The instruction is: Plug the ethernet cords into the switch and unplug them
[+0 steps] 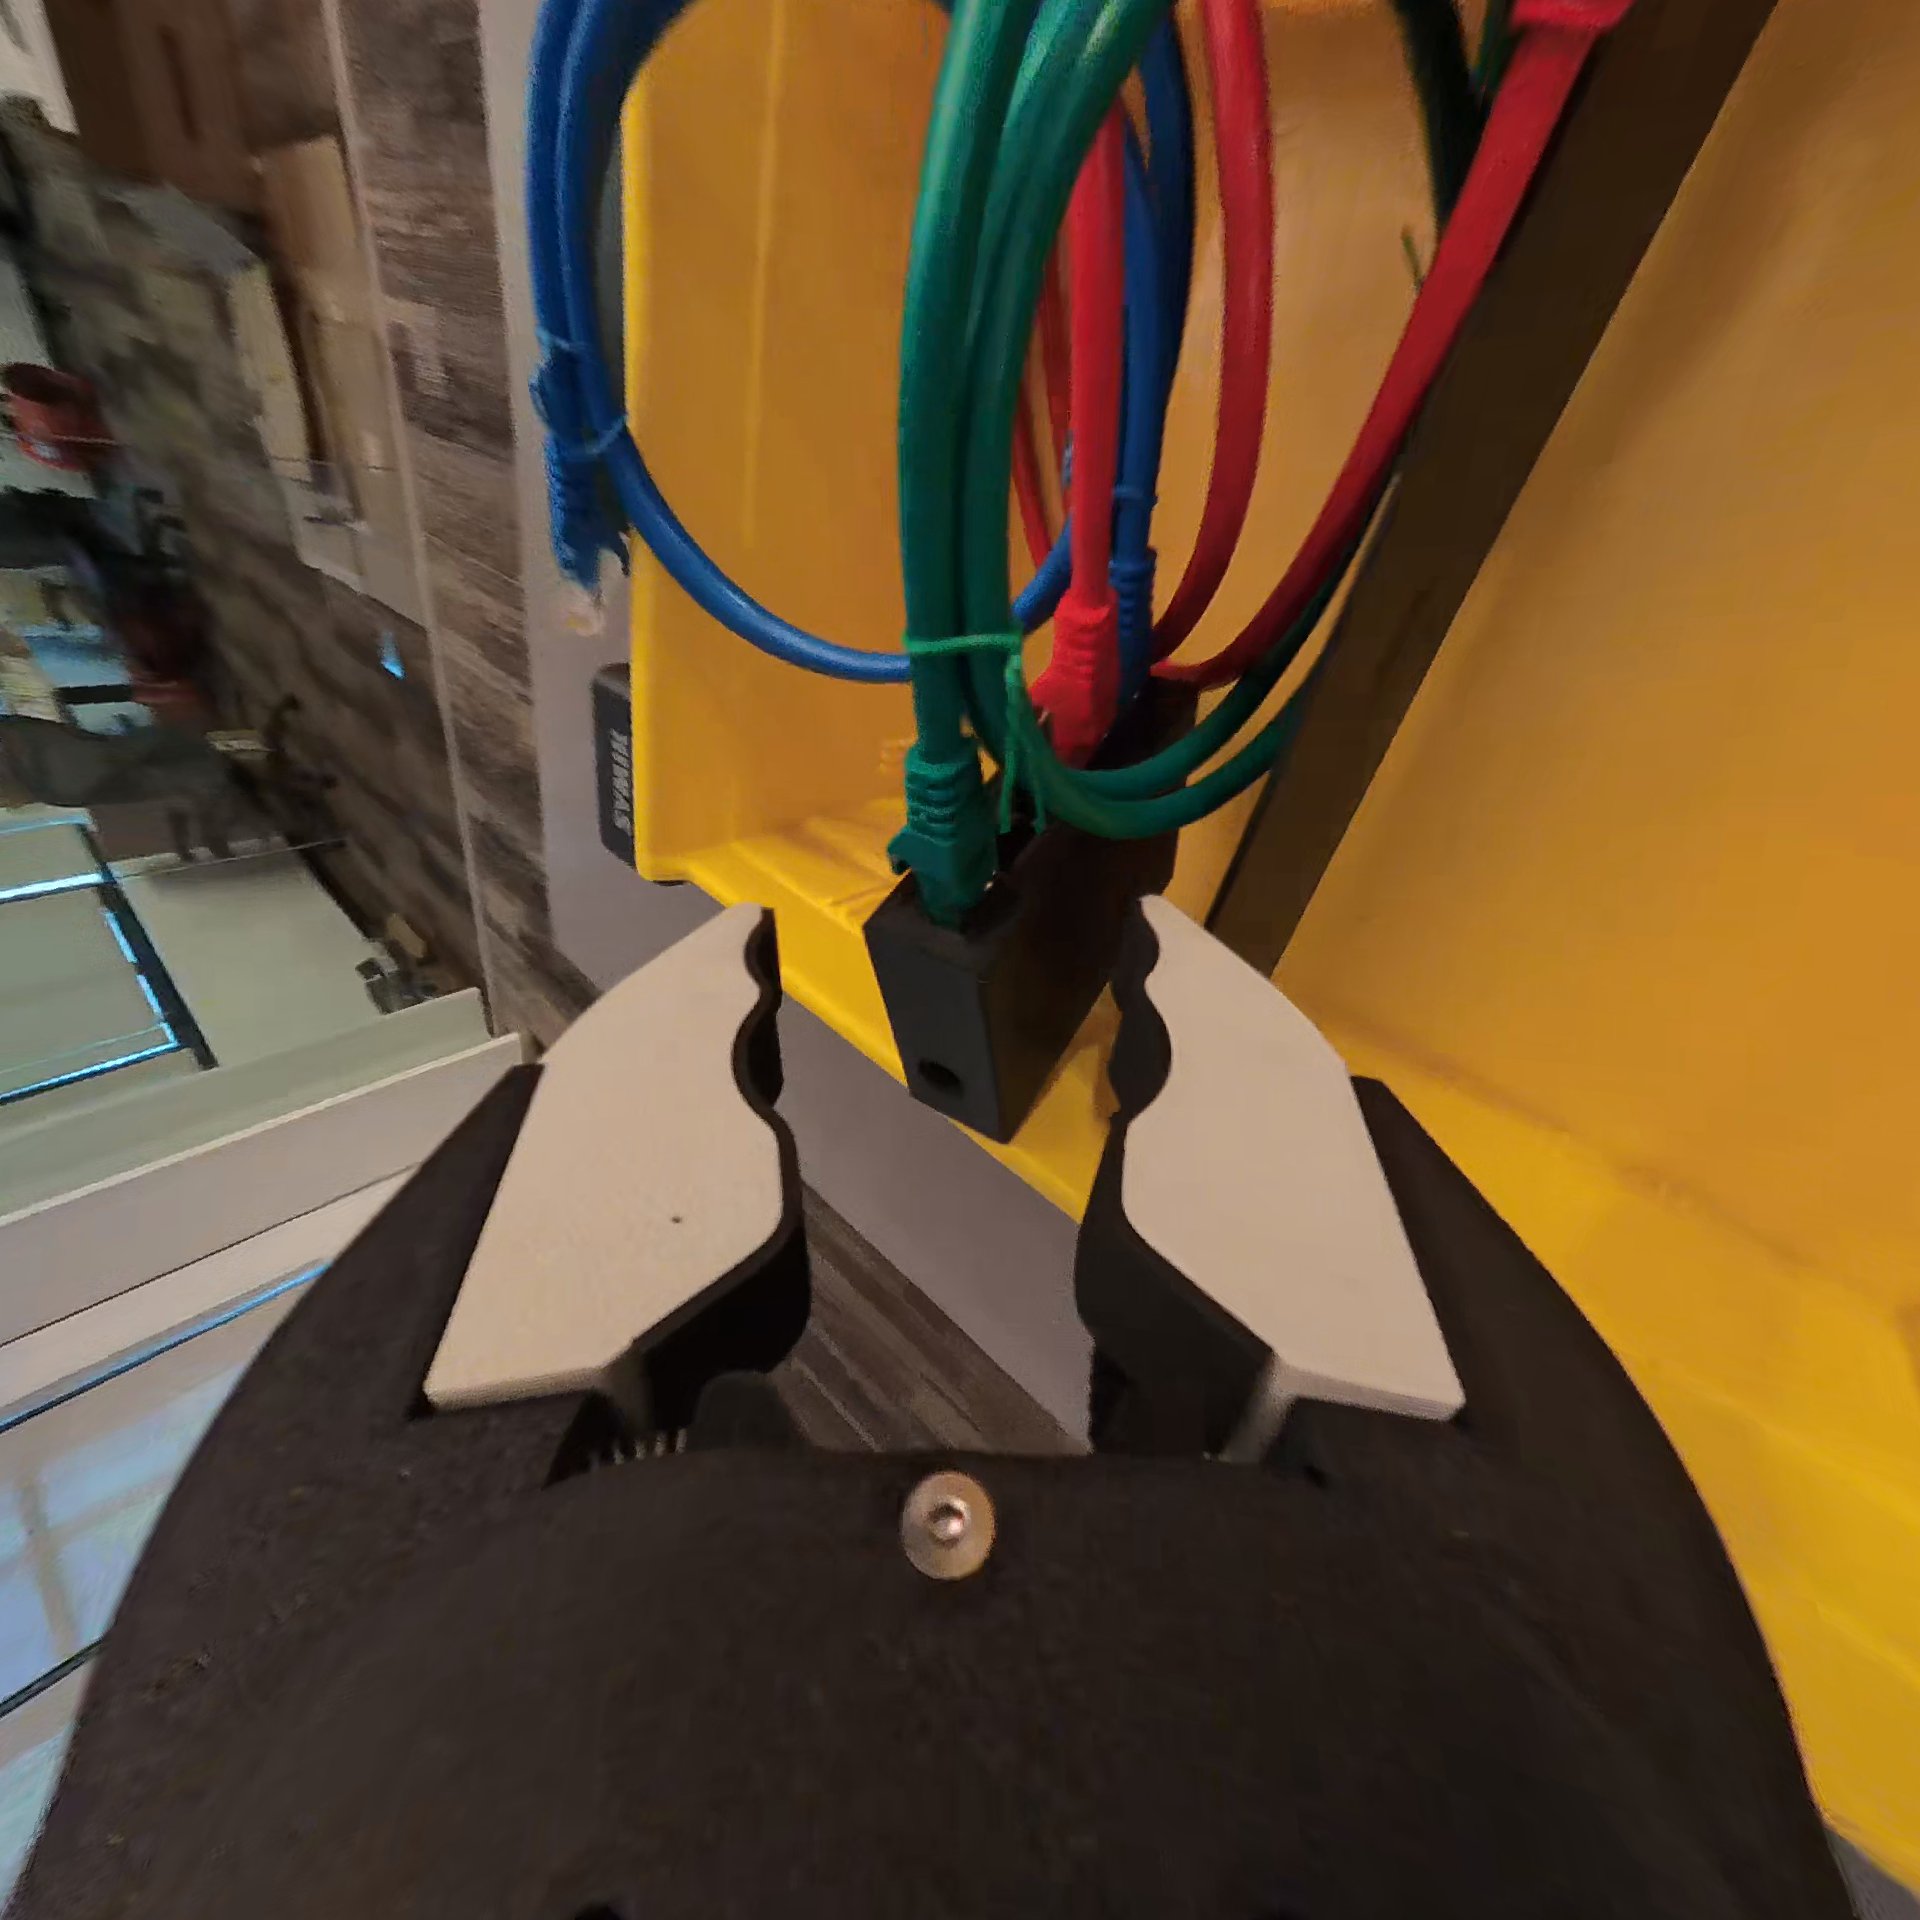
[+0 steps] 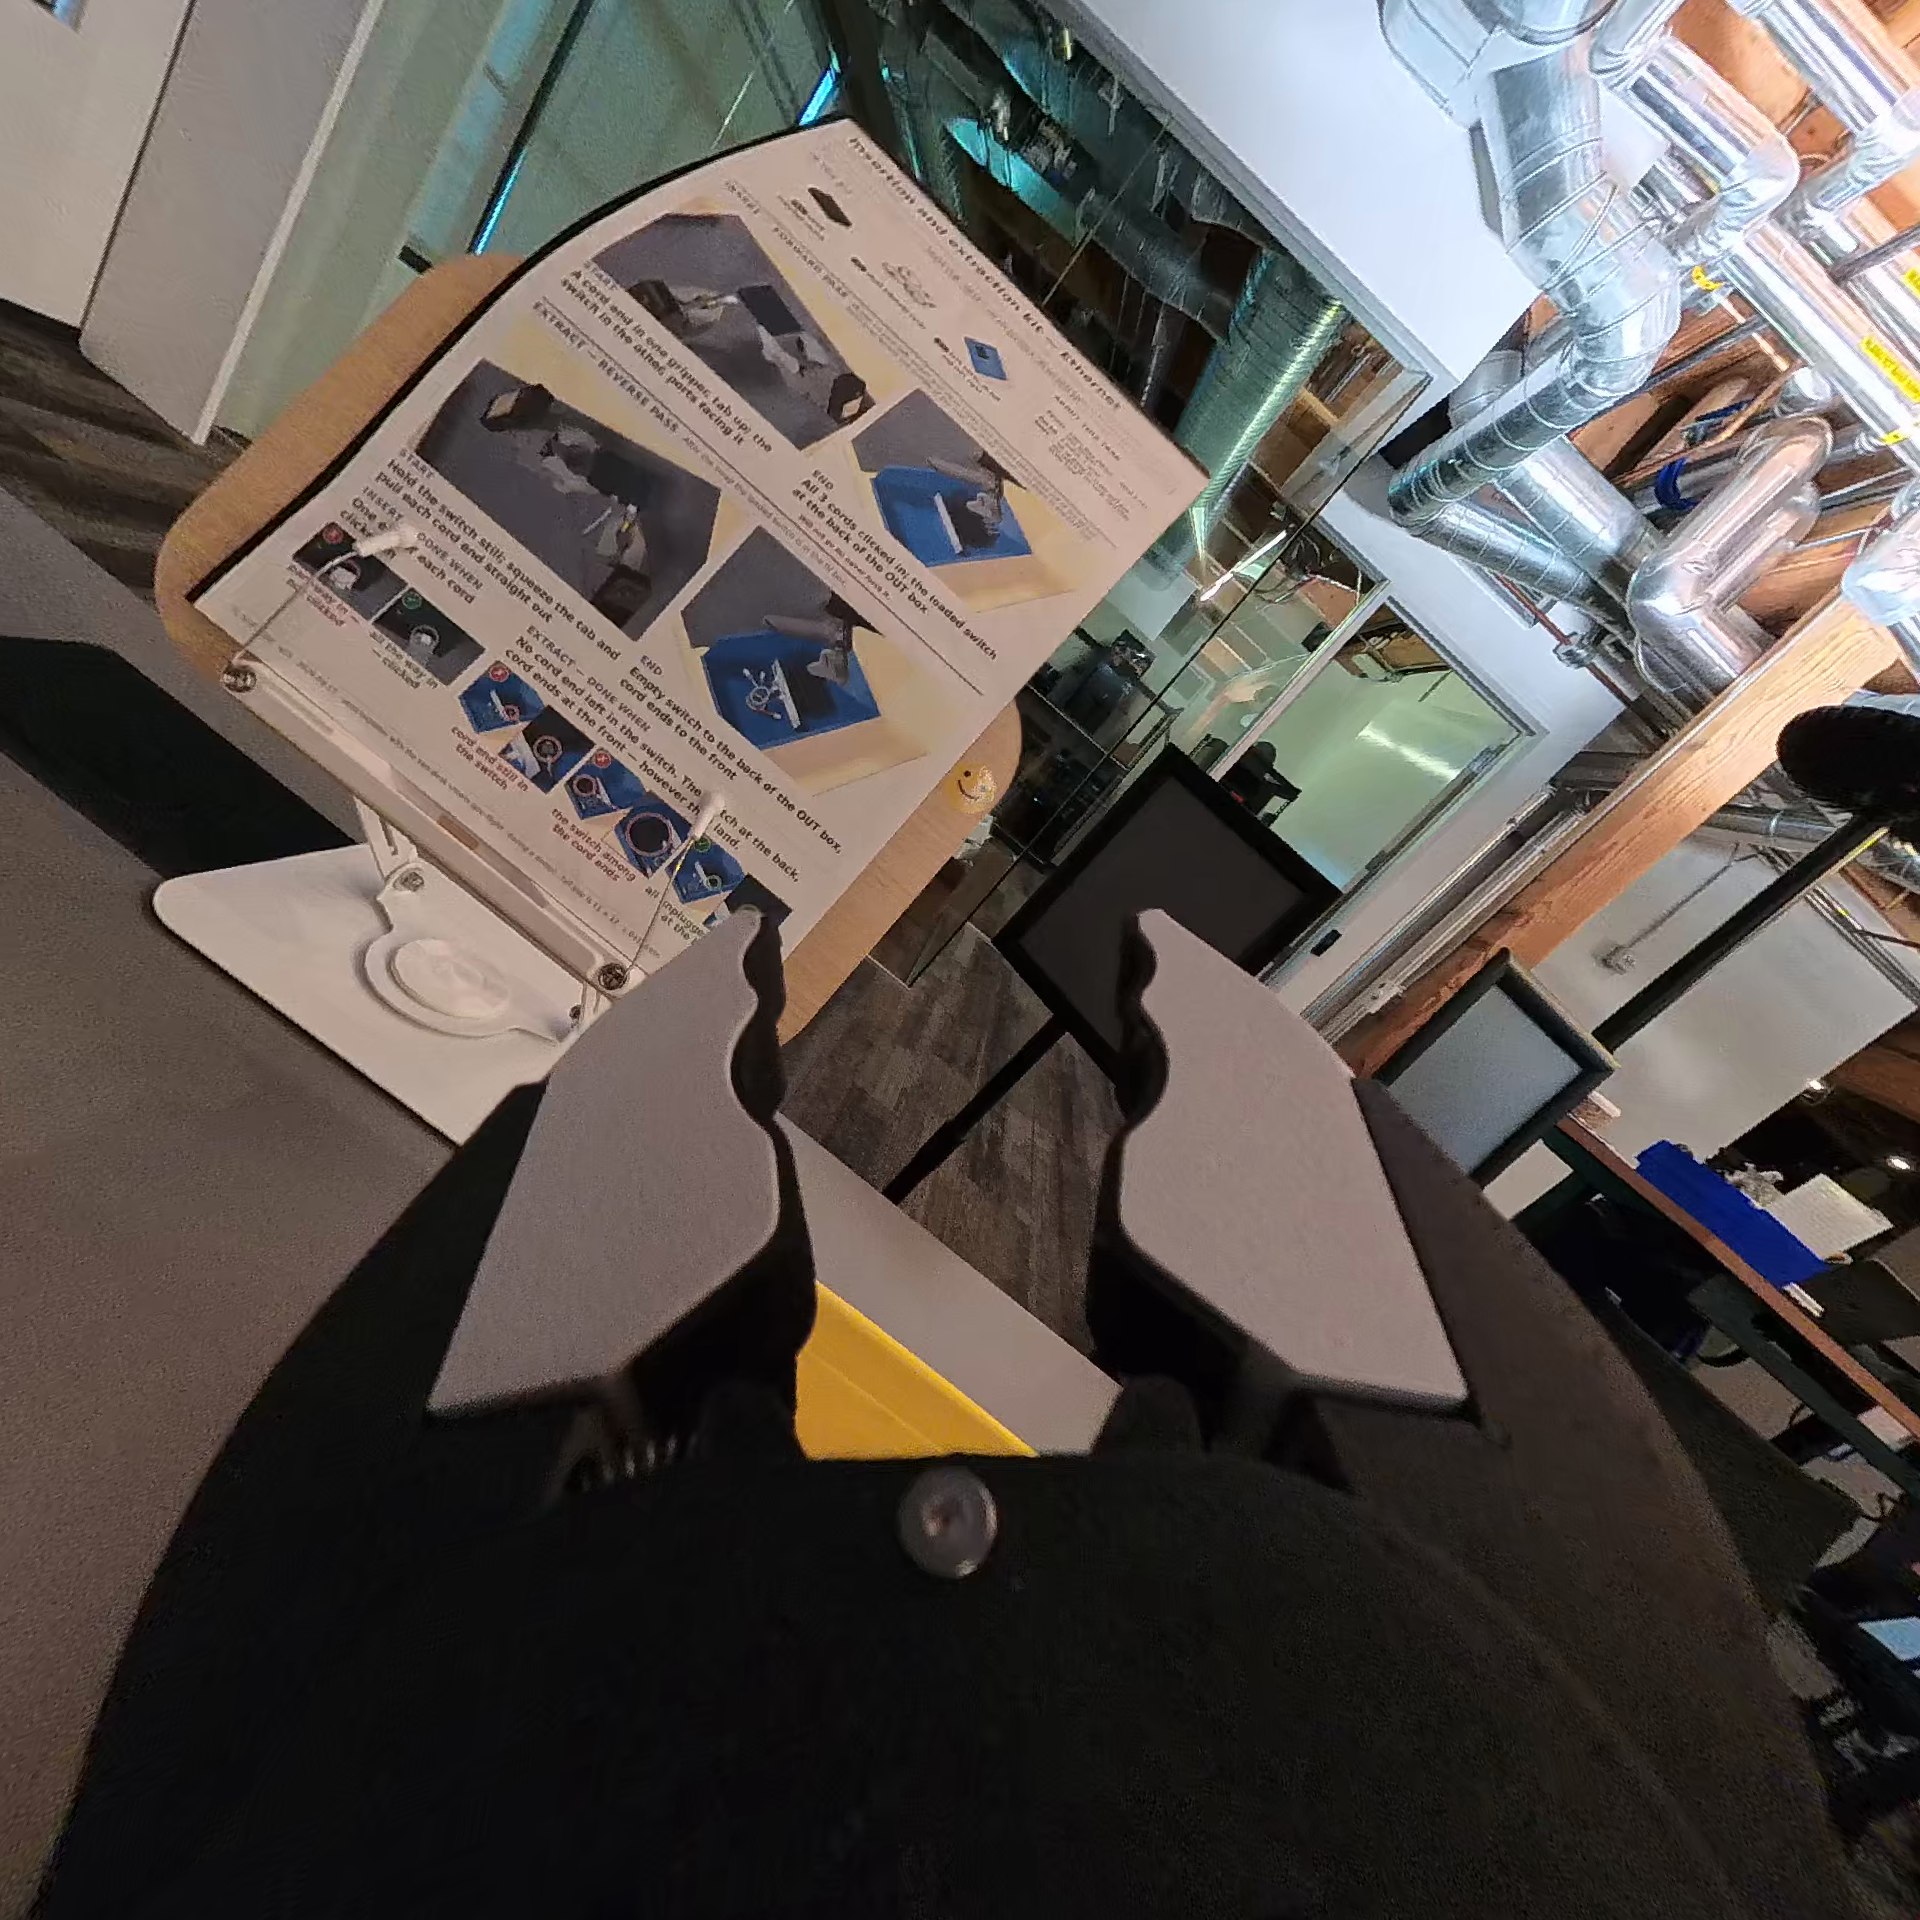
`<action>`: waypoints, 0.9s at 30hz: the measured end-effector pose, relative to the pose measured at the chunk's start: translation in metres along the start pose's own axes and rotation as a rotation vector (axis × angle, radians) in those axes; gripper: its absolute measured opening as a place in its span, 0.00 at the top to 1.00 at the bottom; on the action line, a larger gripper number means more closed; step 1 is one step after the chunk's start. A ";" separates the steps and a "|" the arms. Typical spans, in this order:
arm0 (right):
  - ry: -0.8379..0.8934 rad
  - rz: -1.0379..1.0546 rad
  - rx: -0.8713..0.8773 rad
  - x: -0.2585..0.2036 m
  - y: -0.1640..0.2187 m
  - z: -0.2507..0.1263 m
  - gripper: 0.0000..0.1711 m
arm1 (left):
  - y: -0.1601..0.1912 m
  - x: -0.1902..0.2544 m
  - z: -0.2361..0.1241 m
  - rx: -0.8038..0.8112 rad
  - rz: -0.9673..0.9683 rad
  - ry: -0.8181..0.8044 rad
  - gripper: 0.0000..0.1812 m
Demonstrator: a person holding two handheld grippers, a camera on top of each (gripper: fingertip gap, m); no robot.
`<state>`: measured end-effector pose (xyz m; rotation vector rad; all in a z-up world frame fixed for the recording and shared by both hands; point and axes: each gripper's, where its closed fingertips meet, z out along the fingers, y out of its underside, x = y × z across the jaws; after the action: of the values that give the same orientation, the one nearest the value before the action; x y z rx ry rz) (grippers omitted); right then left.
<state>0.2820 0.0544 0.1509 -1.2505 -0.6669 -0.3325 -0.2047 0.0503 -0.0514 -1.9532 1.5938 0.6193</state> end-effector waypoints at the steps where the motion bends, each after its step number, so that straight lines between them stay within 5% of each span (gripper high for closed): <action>1: -0.003 -0.007 -0.005 -0.001 0.001 0.001 0.63 | 0.004 -0.002 0.004 -0.017 0.002 0.014 0.66; 4: -0.047 -0.012 -0.024 -0.010 0.007 0.005 0.64 | 0.007 0.003 0.011 0.006 0.012 0.095 0.77; 12: -0.107 -0.083 -0.105 -0.030 0.027 0.018 0.64 | 0.003 0.011 0.026 -0.055 0.060 0.227 0.72; 15: -0.124 -0.103 -0.109 -0.036 0.028 0.019 0.64 | 0.005 0.018 0.038 -0.114 0.072 0.278 0.78; 22: -0.136 -0.148 -0.125 -0.037 0.032 0.020 0.65 | 0.002 0.010 0.043 -0.098 0.112 0.217 0.83; 27: -0.141 -0.127 -0.112 -0.038 0.032 0.021 0.67 | 0.008 -0.017 0.021 -0.133 0.161 0.002 0.84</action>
<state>0.2658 0.0793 0.1061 -1.3501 -0.8610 -0.3936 -0.2161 0.0754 -0.0570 -1.9314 1.7637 0.8065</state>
